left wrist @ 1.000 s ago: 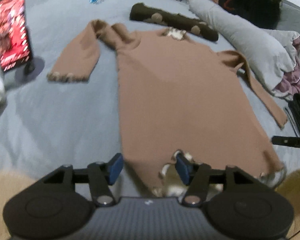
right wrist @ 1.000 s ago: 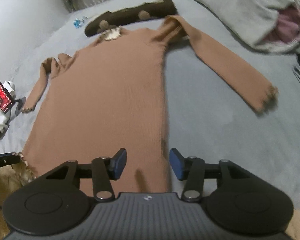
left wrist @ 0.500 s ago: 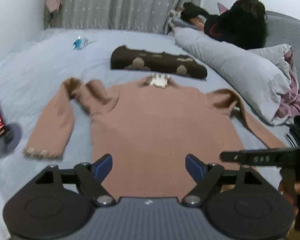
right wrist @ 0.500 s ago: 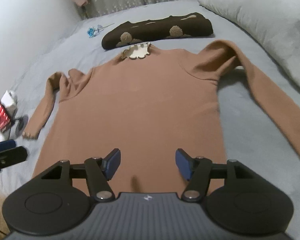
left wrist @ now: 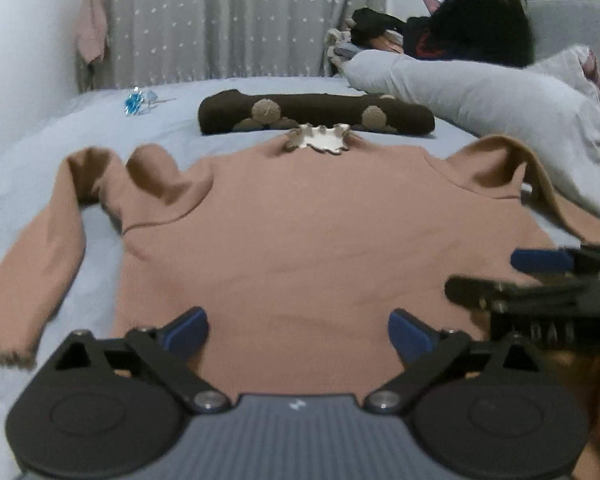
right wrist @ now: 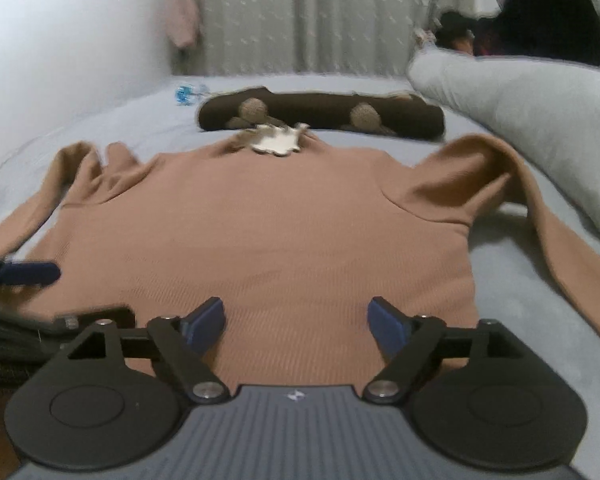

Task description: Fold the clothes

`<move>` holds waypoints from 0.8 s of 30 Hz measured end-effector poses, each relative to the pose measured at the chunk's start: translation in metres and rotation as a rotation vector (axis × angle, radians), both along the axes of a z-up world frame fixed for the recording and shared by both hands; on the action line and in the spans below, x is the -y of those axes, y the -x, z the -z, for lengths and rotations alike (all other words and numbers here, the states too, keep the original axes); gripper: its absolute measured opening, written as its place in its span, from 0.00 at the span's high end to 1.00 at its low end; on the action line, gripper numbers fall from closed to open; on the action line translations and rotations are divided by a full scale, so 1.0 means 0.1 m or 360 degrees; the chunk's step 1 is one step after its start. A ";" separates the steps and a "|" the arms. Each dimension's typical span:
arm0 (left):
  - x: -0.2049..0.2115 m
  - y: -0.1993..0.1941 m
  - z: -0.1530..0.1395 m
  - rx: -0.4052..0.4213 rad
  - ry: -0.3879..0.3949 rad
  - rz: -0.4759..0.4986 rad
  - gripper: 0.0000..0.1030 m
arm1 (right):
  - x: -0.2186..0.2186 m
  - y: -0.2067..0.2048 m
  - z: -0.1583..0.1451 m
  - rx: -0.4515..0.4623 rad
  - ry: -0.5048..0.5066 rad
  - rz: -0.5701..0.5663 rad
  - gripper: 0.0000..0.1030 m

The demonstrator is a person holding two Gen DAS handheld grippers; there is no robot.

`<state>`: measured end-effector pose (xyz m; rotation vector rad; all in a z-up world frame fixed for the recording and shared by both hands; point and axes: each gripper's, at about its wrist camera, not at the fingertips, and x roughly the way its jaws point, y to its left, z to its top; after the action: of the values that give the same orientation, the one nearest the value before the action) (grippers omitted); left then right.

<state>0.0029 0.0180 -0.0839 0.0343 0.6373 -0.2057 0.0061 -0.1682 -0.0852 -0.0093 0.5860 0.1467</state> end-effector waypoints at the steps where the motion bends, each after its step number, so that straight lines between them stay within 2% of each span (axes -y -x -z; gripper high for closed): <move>1: -0.01 0.02 0.00 -0.0015 0.0003 -0.0004 0.02 | 0.00 0.03 0.00 0.0003 0.0002 -0.0007 0.16; 11: -0.01 0.27 0.01 -0.0047 -0.0034 -0.0032 0.00 | 0.15 0.32 -0.02 -0.0074 -0.0075 -0.0116 0.04; 16: 0.01 0.27 -0.05 -0.0098 -0.0034 -0.0024 0.00 | 0.15 0.34 -0.14 -0.0177 -0.0043 -0.0199 0.03; 20: 0.09 0.21 -0.10 -0.0143 -0.0003 -0.0043 0.00 | 0.31 0.33 -0.27 -0.0204 -0.0112 -0.0142 0.03; 22: 0.16 0.16 -0.14 -0.0156 0.0018 -0.0044 0.00 | 0.46 0.35 -0.36 -0.0170 -0.0170 -0.0050 0.03; 24: 0.27 0.09 -0.18 -0.0161 0.0032 -0.0030 0.00 | 0.57 0.29 -0.46 -0.0194 -0.0219 0.0043 0.04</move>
<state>-0.0066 -0.0089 -0.0657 -0.0016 0.7360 -0.1967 -0.0232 -0.2255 -0.0393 0.1418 0.6963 0.1621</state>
